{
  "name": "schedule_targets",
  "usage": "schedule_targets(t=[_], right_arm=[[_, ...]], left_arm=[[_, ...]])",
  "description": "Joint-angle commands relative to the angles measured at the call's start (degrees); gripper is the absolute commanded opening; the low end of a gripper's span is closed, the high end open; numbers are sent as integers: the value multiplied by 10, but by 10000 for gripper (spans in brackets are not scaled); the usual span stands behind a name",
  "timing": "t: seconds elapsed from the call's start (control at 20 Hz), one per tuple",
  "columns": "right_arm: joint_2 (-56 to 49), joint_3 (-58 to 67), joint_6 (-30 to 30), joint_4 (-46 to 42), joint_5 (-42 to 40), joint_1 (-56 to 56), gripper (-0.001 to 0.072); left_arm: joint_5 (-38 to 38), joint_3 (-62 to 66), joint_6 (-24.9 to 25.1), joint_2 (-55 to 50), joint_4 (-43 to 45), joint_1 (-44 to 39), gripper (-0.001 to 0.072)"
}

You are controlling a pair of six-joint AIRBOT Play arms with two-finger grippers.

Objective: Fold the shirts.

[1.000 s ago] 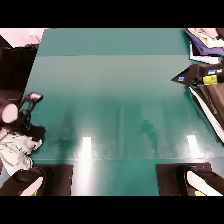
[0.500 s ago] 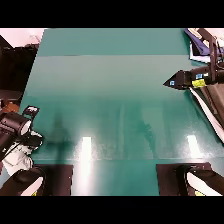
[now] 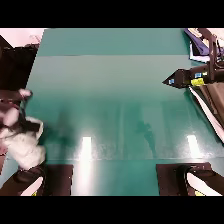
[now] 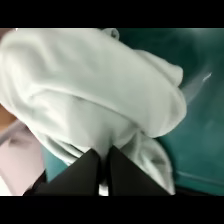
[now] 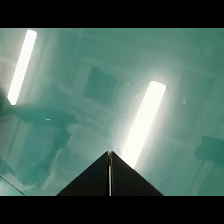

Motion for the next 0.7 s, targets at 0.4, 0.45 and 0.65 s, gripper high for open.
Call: schedule_targets(t=[0.4,0.45,0.65], right_arm=[[0,2,1,42,-95,-7,15],[0,10,1,51,-94,-14,15],[0,72,1,49,-90,-42,15]], left_arm=[[149,485,203,-55,-623,0,22],[163,485,217,-74,-654,0,22],[189,485,261,-168,-655,0,23]])
